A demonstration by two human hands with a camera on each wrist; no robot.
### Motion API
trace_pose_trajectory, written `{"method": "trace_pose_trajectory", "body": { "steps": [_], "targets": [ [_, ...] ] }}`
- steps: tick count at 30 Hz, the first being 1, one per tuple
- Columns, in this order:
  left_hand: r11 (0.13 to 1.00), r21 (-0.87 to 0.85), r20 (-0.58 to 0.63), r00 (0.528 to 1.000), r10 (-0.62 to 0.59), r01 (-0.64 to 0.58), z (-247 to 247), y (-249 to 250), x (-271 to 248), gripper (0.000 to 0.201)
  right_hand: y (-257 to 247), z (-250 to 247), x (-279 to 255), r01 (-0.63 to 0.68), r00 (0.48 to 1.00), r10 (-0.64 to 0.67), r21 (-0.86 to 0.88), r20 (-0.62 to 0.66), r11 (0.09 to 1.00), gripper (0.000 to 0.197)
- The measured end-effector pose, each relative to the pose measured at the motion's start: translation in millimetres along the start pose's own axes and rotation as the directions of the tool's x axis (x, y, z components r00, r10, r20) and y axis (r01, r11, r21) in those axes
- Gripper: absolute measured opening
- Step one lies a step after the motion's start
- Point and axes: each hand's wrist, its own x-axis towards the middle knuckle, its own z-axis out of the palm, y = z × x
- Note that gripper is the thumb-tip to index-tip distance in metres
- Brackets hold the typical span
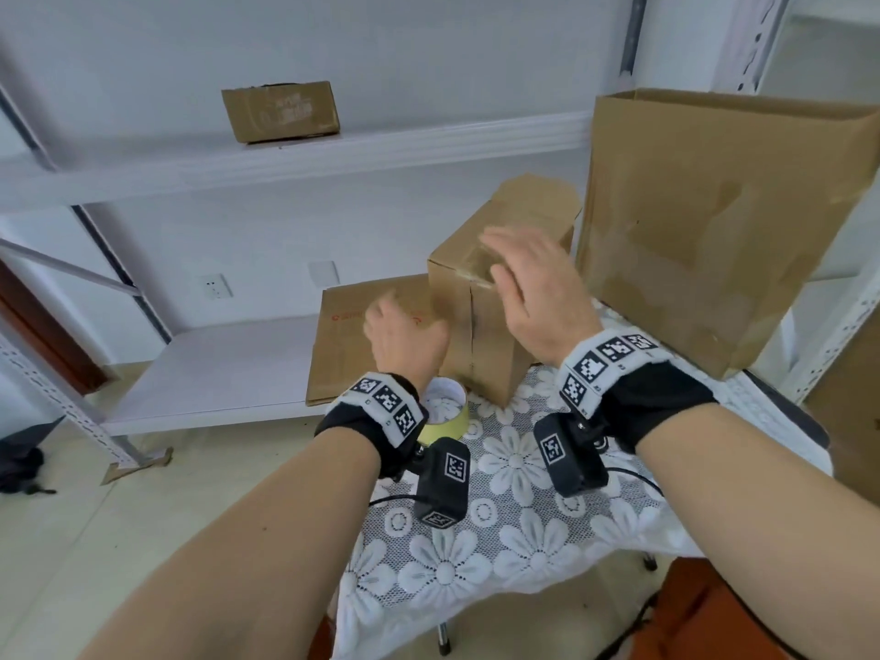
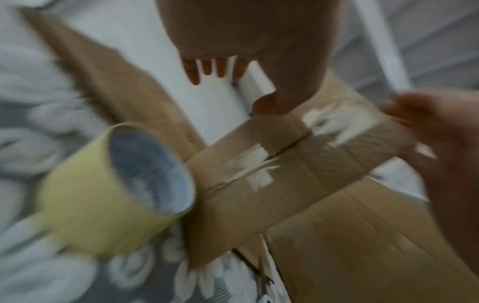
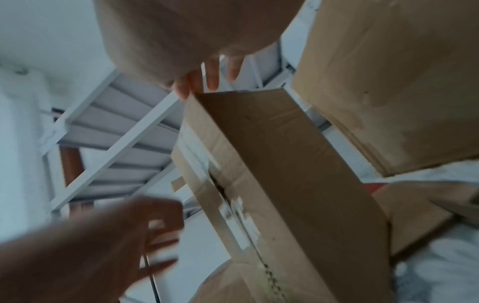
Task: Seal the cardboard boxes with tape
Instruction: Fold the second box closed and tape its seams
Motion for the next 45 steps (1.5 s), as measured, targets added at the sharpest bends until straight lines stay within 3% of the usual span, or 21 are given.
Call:
{"method": "trace_pose_trajectory", "body": {
  "steps": [3,6,9,11,15,18,20,22,23,25,27,29,31,35,39,42,45],
  "targets": [
    [0.942,-0.05,-0.083,0.942,0.326,-0.331,-1.6,25.4,4.9,0.073,-1.8,3.8,9.4,0.101,0.982,-0.093,-0.041,0.166,0.994,0.049],
    [0.879,0.003,-0.019,0.879,0.476,-0.476,0.8,37.2,13.3,0.059,-2.4,3.1,15.2,0.104,0.971,-0.09,-0.052,0.223,0.993,0.047],
    [0.875,0.037,0.09,0.874,0.478,-0.482,5.3,32.8,19.4,0.048,2.1,2.6,16.2,0.047,0.954,0.01,-0.184,0.298,0.982,0.052],
    [0.863,0.06,0.035,0.865,0.5,-0.501,7.1,29.5,19.0,0.044,7.7,3.1,14.9,-0.004,0.948,0.084,-0.252,0.307,0.968,0.055],
    [0.872,0.087,-0.032,0.873,0.486,-0.482,3.7,29.1,17.4,0.043,16.7,3.1,7.1,-0.069,0.956,0.129,-0.223,0.265,0.972,0.067],
    [0.902,0.039,-0.007,0.902,0.431,-0.43,2.3,34.6,13.1,0.042,16.5,0.3,-1.9,-0.224,0.96,0.239,-0.112,0.149,0.968,0.062],
    [0.93,-0.072,0.005,0.932,0.363,-0.361,4.7,35.5,13.0,0.051,16.3,-1.1,-4.6,-0.421,0.906,0.42,0.021,0.055,0.907,0.056],
    [0.955,-0.186,0.059,0.967,0.246,-0.232,5.1,37.8,14.0,0.067,19.5,-3.1,-2.1,-0.621,0.78,0.622,0.212,0.069,0.754,0.063],
    [0.962,-0.196,0.095,0.973,0.21,-0.189,5.3,39.4,14.4,0.062,22.2,-4.6,0.7,-0.674,0.724,0.681,0.329,0.111,0.662,0.069],
    [0.961,-0.179,0.143,0.96,0.24,-0.213,5.9,45.1,9.0,0.035,23.1,-11.6,5.2,-0.728,0.634,0.746,0.481,0.203,0.488,0.089],
    [0.928,-0.16,0.133,0.924,0.359,-0.337,8.0,53.4,-2.1,0.028,23.9,-20.9,7.9,-0.763,0.573,0.778,0.515,0.258,0.391,0.114],
    [0.863,-0.137,0.092,0.861,0.5,-0.486,12.1,58.4,-13.3,0.023,29.3,-27.9,9.0,-0.769,0.549,0.799,0.522,0.244,0.369,0.127],
    [0.799,-0.158,0.044,0.805,0.592,-0.58,15.6,60.5,-19.5,0.035,33.4,-35.3,9.8,-0.766,0.545,0.813,0.515,0.205,0.383,0.13],
    [0.712,-0.222,0.024,0.726,0.687,-0.667,23.9,59.2,-20.2,0.041,37.8,-47.4,9.2,-0.802,0.516,0.832,0.456,0.203,0.386,0.135],
    [0.749,-0.241,0.083,0.755,0.65,-0.618,31.9,59.7,-18.4,0.037,38.6,-51.4,2.2,-0.847,0.477,0.859,0.358,0.187,0.392,0.132],
    [0.803,-0.275,0.102,0.815,0.57,-0.528,33.6,68.7,-18.5,0.022,38.5,-52.0,3.7,-0.862,0.469,0.867,0.305,0.17,0.406,0.13],
    [0.866,-0.319,0.127,0.888,0.442,-0.385,32.4,74.4,-14.3,0.007,37.0,-55.5,6.3,-0.848,0.5,0.851,0.291,0.16,0.443,0.128]
  ]
}}
